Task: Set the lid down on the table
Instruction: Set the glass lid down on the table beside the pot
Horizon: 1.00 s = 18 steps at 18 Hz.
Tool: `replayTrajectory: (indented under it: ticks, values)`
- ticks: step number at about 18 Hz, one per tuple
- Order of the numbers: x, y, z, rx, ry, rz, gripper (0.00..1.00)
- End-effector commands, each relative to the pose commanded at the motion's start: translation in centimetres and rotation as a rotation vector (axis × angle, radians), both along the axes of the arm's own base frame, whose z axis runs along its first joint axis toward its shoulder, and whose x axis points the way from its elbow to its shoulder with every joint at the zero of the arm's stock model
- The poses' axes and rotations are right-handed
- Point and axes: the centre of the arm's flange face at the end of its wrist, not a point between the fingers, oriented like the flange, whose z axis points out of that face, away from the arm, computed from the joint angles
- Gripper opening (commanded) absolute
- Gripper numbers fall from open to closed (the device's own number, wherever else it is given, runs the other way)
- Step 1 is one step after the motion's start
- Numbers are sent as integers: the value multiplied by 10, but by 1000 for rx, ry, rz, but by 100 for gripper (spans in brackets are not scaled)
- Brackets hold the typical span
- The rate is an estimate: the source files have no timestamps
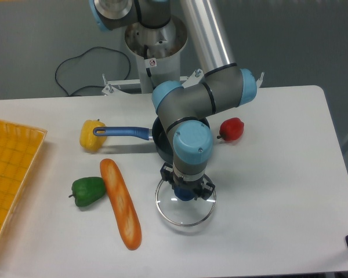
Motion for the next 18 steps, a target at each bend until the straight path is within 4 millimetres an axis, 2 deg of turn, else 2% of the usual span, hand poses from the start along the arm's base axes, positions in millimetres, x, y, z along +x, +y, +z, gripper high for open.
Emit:
replayTrajectory:
  ticks: [9, 15, 16, 18]
  values:
    - [4, 7, -16, -10, -9, -9, 72]
    - [4, 7, -14, -7, -8, -15, 72]
    - [4, 8, -14, -7, -8, -15, 73]
    - [2, 9, -12, -3, -3, -18, 93]
